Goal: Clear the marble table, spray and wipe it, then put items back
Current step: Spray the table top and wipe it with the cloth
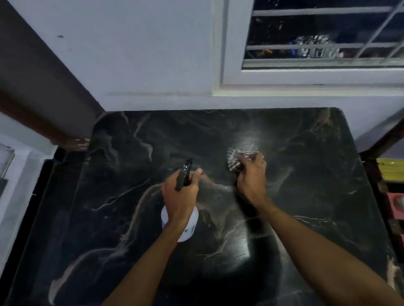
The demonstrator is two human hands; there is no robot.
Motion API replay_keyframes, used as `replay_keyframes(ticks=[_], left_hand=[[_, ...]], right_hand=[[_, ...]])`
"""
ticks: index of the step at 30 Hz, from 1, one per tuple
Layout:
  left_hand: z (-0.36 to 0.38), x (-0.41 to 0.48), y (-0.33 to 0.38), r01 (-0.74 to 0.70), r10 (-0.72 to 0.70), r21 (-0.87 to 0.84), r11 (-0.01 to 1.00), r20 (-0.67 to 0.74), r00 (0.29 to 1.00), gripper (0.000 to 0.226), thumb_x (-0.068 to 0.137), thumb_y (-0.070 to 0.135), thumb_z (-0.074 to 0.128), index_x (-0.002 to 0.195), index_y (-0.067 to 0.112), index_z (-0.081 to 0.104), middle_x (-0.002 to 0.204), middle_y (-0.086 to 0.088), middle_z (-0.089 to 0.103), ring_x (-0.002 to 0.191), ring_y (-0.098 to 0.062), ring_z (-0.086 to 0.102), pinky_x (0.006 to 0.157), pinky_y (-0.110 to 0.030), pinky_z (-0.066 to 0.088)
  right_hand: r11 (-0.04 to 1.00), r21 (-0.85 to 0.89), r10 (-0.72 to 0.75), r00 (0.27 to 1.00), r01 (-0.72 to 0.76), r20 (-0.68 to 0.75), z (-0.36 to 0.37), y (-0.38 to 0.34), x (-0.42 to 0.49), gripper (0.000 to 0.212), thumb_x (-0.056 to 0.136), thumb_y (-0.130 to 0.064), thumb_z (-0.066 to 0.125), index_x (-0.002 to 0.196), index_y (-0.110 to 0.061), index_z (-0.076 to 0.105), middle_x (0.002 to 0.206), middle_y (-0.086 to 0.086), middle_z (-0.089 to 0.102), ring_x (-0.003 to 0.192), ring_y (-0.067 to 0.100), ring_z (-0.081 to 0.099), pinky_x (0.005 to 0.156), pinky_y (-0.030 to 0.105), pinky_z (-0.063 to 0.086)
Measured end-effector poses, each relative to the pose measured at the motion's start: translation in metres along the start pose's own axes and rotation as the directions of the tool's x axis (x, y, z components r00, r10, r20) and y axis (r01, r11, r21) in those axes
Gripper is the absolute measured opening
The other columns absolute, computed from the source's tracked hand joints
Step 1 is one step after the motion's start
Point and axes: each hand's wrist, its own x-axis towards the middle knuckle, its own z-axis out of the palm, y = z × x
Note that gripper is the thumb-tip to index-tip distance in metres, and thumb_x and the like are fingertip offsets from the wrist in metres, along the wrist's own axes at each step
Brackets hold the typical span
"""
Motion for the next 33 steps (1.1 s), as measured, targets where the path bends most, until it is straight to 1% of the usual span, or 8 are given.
replay_keyframes(ticks=[2,6,11,15,20,25,30,33], left_hand=[[-0.019,0.011,-0.010,0.040,-0.042,-0.041,0.998,-0.049,0.998,0.049,0.090,0.026,0.080,0.056,0.011,0.048,0.051,0.002,0.051,0.049,-0.009,0.046,0.052,-0.019,0.039],[-0.043,0.023,-0.026,0.095,-0.099,-0.048,0.994,-0.076,0.992,0.049,0.089,0.025,0.080,0.053,0.021,0.047,0.051,0.011,0.056,0.049,-0.002,0.050,0.052,-0.009,0.038],[-0.070,0.030,-0.047,0.136,-0.151,-0.113,0.984,-0.140,0.979,0.041,0.089,0.031,0.080,0.059,0.016,0.055,0.057,-0.002,0.059,0.054,-0.007,0.055,0.061,-0.024,0.047],[-0.077,0.031,-0.046,0.158,-0.175,-0.119,0.980,-0.146,0.974,0.032,0.089,0.026,0.080,0.062,0.028,0.064,0.062,0.012,0.068,0.059,-0.002,0.065,0.066,-0.023,0.052],[-0.062,0.033,-0.034,0.102,-0.117,-0.122,0.987,-0.120,0.986,0.042,0.089,0.024,0.081,0.059,0.011,0.055,0.057,-0.004,0.058,0.052,-0.015,0.054,0.057,-0.012,0.044],[-0.014,0.026,-0.001,0.050,-0.052,-0.041,0.998,-0.041,0.998,0.045,0.089,0.030,0.081,0.061,0.005,0.056,0.055,-0.005,0.058,0.057,-0.022,0.056,0.058,-0.028,0.045],[0.041,0.026,0.026,0.040,-0.038,-0.071,0.997,0.023,0.999,0.042,0.087,0.030,0.083,0.060,0.010,0.057,0.056,-0.004,0.060,0.055,-0.019,0.058,0.061,-0.028,0.048],[0.071,0.027,0.040,0.018,-0.016,-0.095,0.995,0.027,1.000,0.046,0.088,0.027,0.083,0.060,0.007,0.053,0.054,-0.009,0.055,0.053,-0.024,0.053,0.059,-0.032,0.046]], right_hand=[[1.000,-0.021,-0.010,0.999,0.011,0.038,0.019,-0.034,-0.003,0.061,0.079,0.003,0.050,0.135,-0.018,0.063,0.135,0.018,0.044,0.119,0.036,0.043,0.108,0.042,0.042],[0.848,0.024,-0.506,0.794,0.530,0.337,0.059,-0.082,-0.018,0.059,0.084,-0.008,0.047,0.137,-0.031,0.060,0.136,0.008,0.042,0.120,0.029,0.042,0.098,0.038,0.045],[0.971,-0.060,-0.215,0.951,0.233,0.221,0.083,-0.130,0.015,0.059,0.085,-0.002,0.055,0.140,-0.025,0.055,0.146,0.013,0.037,0.128,0.038,0.040,0.102,0.051,0.050],[0.706,0.041,-0.648,0.621,0.707,0.440,0.099,-0.128,-0.037,0.062,0.085,-0.004,0.057,0.142,-0.027,0.054,0.149,0.009,0.041,0.129,0.032,0.042,0.102,0.045,0.050],[0.992,-0.076,-0.089,0.989,0.098,0.116,0.043,-0.077,0.035,0.063,0.083,-0.001,0.055,0.141,-0.024,0.058,0.144,0.013,0.039,0.128,0.036,0.043,0.109,0.043,0.045],[0.884,-0.069,-0.414,0.843,0.462,0.344,0.012,-0.033,-0.001,0.059,0.085,-0.010,0.049,0.140,-0.029,0.058,0.144,0.009,0.042,0.126,0.030,0.042,0.101,0.039,0.048],[0.992,-0.056,0.111,0.993,-0.114,-0.046,-0.041,0.031,0.067,0.061,0.077,0.005,0.053,0.132,-0.016,0.066,0.132,0.020,0.046,0.120,0.042,0.048,0.107,0.039,0.041],[0.975,-0.130,-0.160,0.978,0.177,0.136,-0.039,0.035,0.077,0.064,0.079,0.003,0.051,0.137,-0.021,0.061,0.136,0.017,0.043,0.124,0.038,0.043,0.104,0.043,0.045]])
